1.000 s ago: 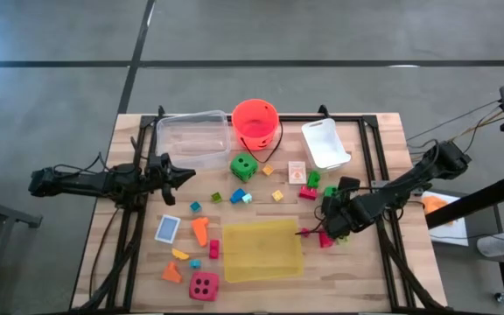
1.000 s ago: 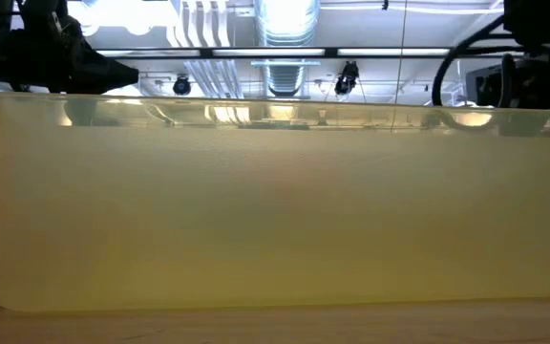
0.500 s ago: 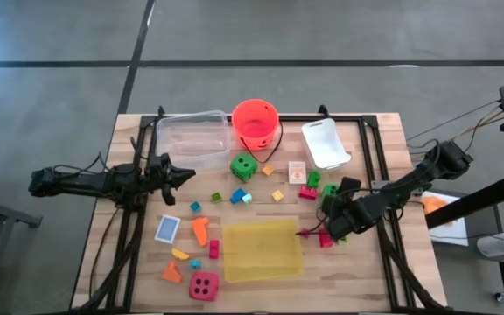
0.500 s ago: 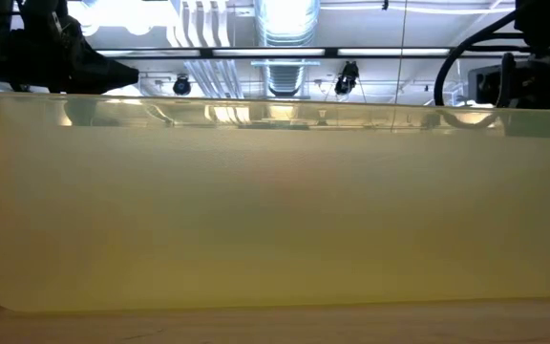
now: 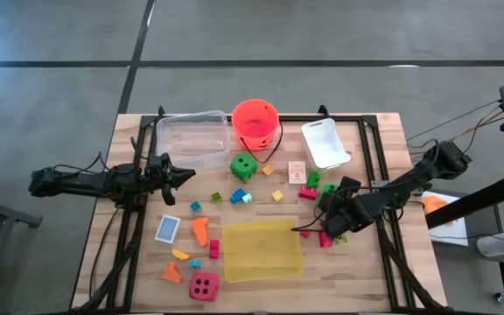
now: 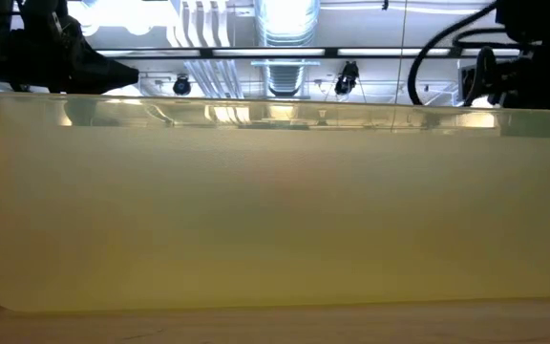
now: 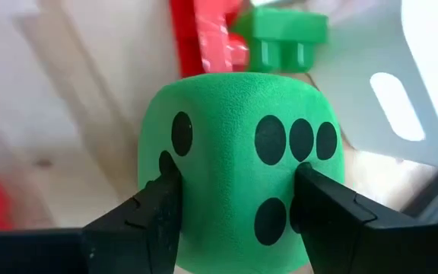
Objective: Pick & Place Toys
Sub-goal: Put the green die into the yellow bin
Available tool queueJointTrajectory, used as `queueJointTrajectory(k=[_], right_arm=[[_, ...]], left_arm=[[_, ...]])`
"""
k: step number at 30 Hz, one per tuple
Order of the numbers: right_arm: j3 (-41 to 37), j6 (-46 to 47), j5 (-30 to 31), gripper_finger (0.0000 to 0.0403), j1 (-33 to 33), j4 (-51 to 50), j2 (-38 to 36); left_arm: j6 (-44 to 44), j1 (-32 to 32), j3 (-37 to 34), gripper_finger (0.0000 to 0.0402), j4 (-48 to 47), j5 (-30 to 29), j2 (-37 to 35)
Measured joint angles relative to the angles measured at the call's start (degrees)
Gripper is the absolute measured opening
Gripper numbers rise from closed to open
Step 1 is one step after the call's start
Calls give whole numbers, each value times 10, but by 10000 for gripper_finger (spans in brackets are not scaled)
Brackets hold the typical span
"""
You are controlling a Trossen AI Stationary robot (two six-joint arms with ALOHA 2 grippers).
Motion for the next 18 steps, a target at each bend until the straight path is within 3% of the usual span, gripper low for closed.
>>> queueJointTrajectory(k=[6,18], right_arm=[[19,-1,-2,196,1,5,0],[123,-20,52,183,7,-89,0]], left_arm=[[0,0,0,22,0,0,0],[-2,0,0,22,0,0,0]])
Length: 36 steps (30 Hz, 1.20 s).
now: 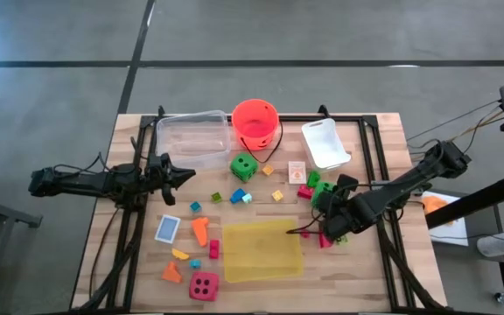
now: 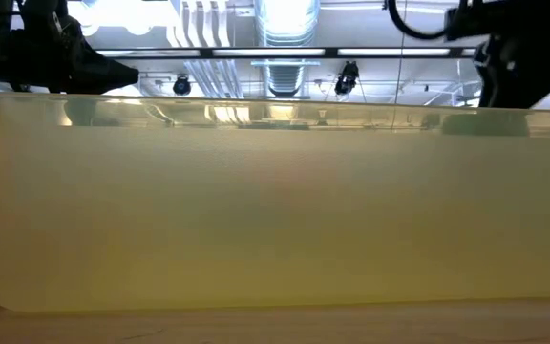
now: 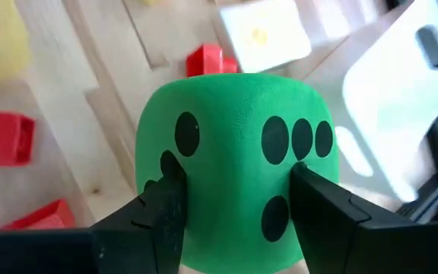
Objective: Pick & Place Toys
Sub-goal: Put the green die into the yellow bin
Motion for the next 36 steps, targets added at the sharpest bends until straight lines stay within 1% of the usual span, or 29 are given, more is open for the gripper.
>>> queueJointTrajectory(k=[3,7,13,16,19,23,32,36], right_arm=[[28,-13,16,167,9,0,0],[74,-36,48,162,18,-1,16],[159,-110,58,155,21,-8,103],[203,-118,66,155,27,-37,154],[240,-118,89,155,40,-73,194],[286,-113,90,152,59,-86,225],[368,-120,84,145,102,-55,281],[400,-137,72,144,104,-54,325]], left_arm=[[0,0,0,22,0,0,0],[-4,0,0,22,0,0,0],[-15,0,0,22,5,-11,0],[-15,0,0,22,5,-11,0],[-19,0,0,22,5,-11,0],[-34,0,0,22,5,-11,0],[-60,1,1,22,4,-15,0],[-63,4,22,22,0,-15,5]])
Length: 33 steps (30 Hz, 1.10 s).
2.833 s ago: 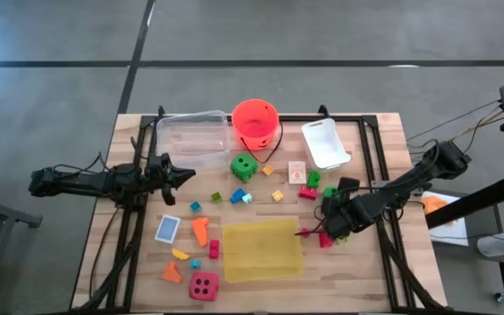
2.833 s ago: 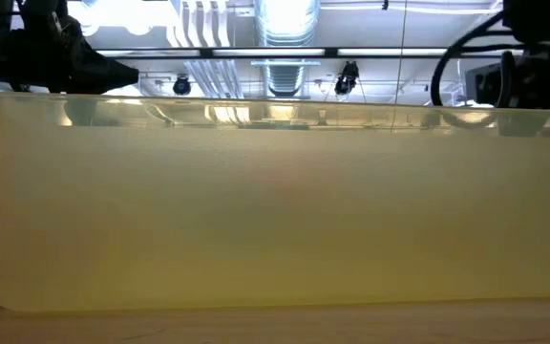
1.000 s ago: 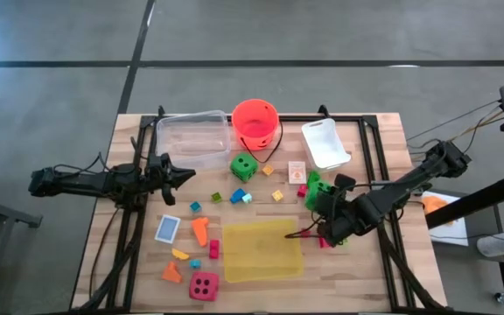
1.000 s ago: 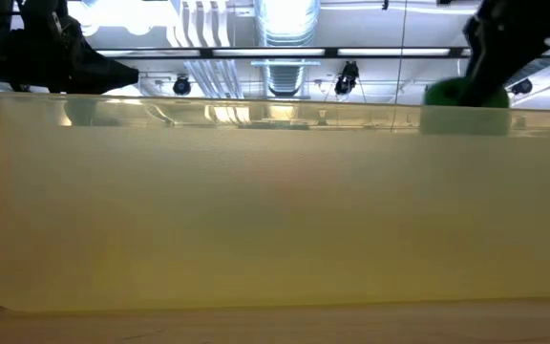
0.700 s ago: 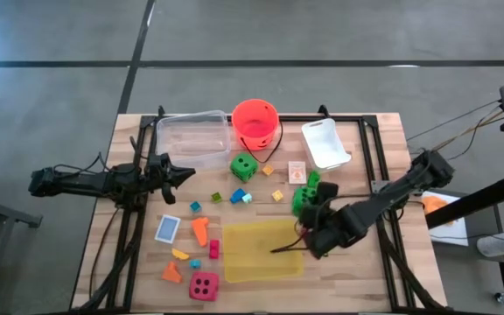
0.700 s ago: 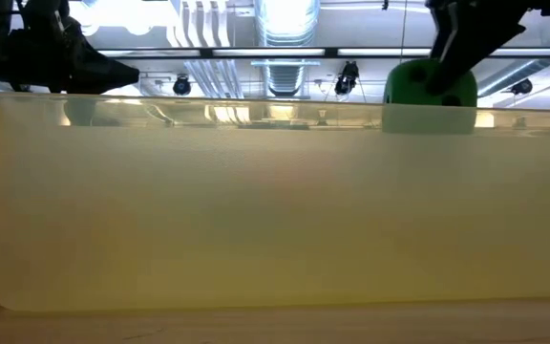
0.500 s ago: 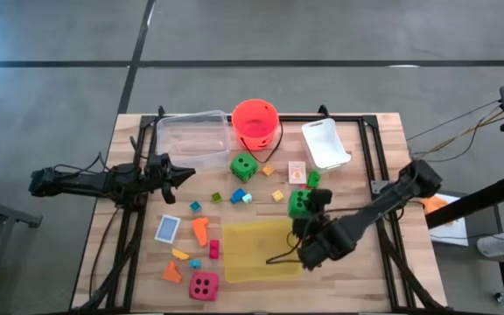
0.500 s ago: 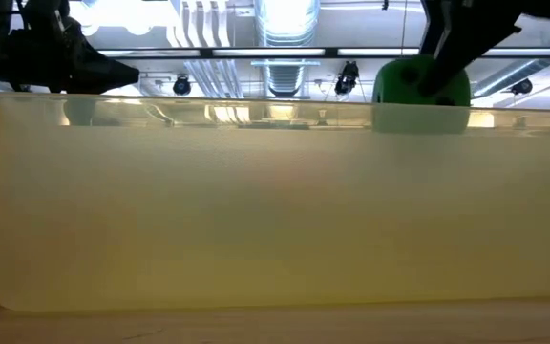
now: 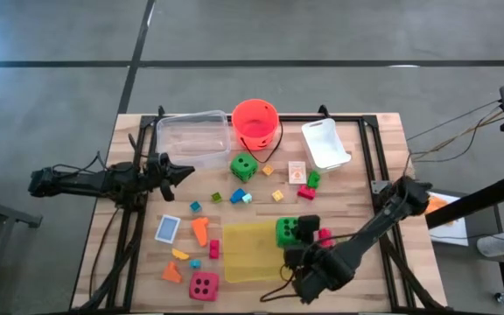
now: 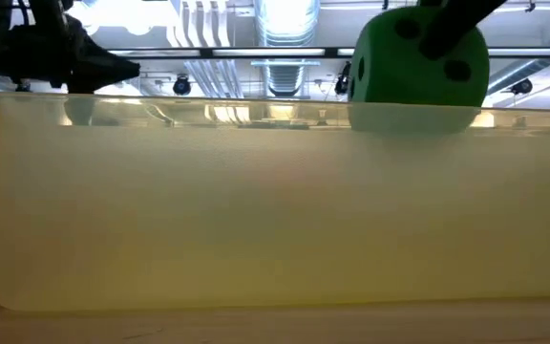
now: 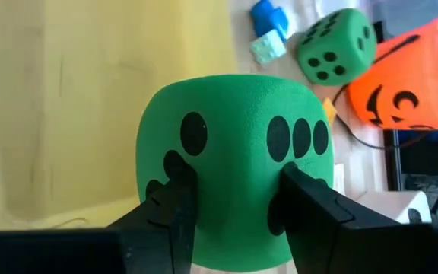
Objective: Pick & Place Toys
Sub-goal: Put the green die into the yellow bin
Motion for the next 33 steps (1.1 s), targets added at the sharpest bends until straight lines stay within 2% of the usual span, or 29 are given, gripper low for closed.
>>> queueJointTrajectory(k=[8,15,25,33], right_arm=[[60,-34,-19,125,0,-4,67],[103,-34,-32,120,0,3,98],[95,-54,-63,116,-12,3,107],[76,-71,-71,114,-20,34,106]], left_arm=[[32,0,64,22,-19,0,45],[29,1,72,22,-49,4,95],[-1,1,85,22,-54,8,148],[-2,1,87,22,-54,9,149]])
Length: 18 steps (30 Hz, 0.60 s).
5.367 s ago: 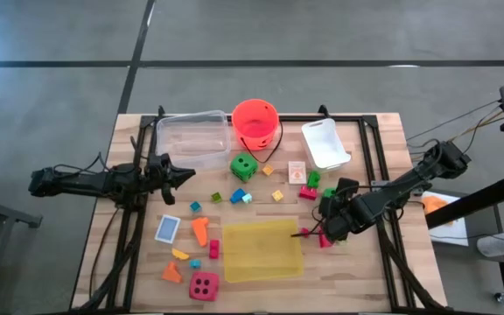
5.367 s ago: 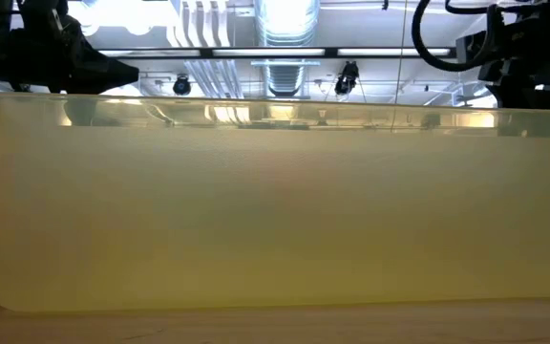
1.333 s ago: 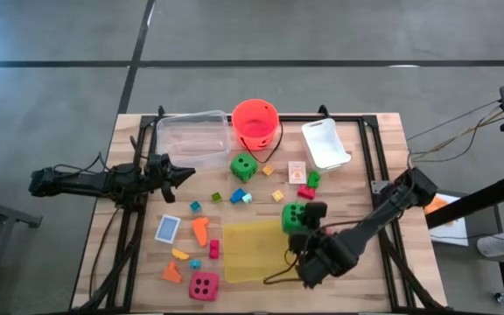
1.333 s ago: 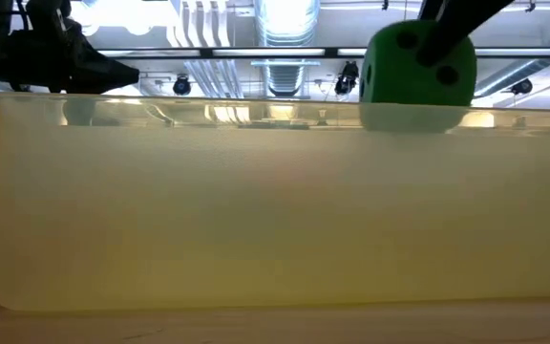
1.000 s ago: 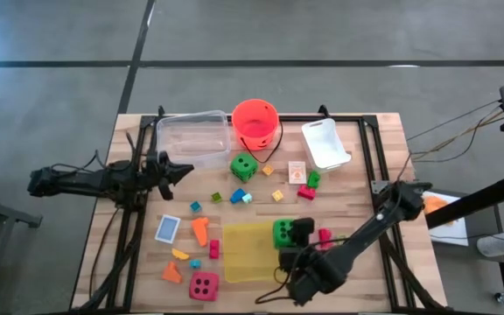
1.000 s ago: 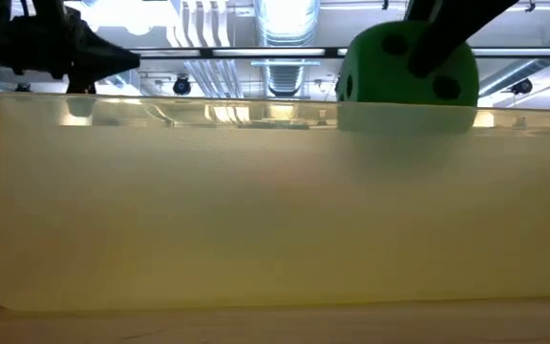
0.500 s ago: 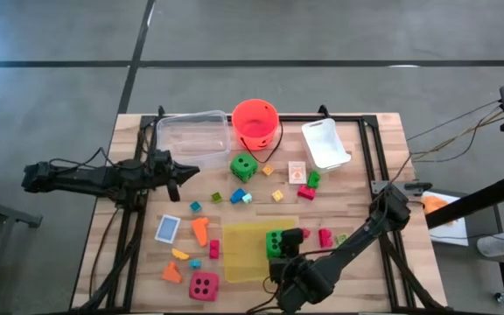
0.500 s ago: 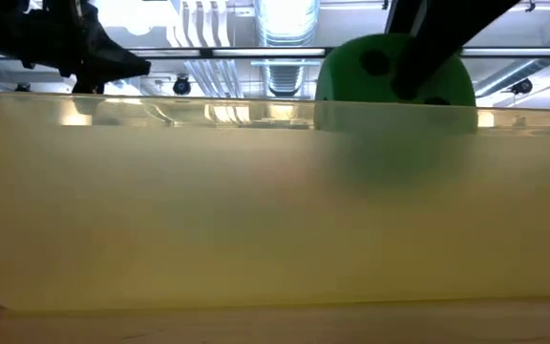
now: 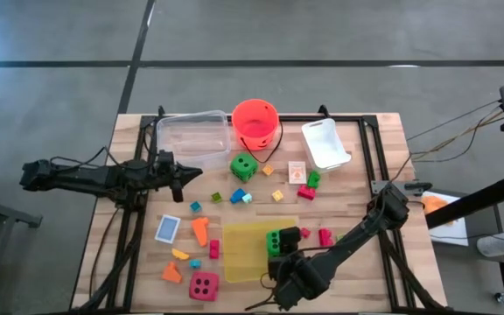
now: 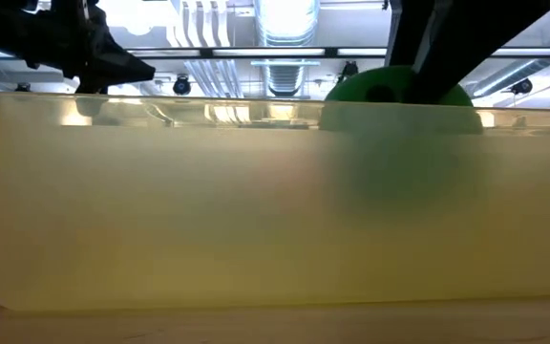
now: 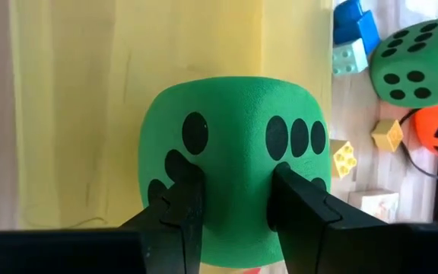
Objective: Pick & Place Toys
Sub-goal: Put the green die into the yellow bin
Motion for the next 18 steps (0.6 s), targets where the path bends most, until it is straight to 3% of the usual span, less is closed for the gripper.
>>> queueJointTrajectory(k=[6,10,18], right_arm=[[-40,5,13,110,-5,50,0],[-51,34,44,108,-3,52,0],[-53,45,44,104,3,53,0]], left_arm=[[0,0,0,22,0,-31,0],[0,0,0,22,0,-32,0],[2,0,0,22,-5,-32,0]])
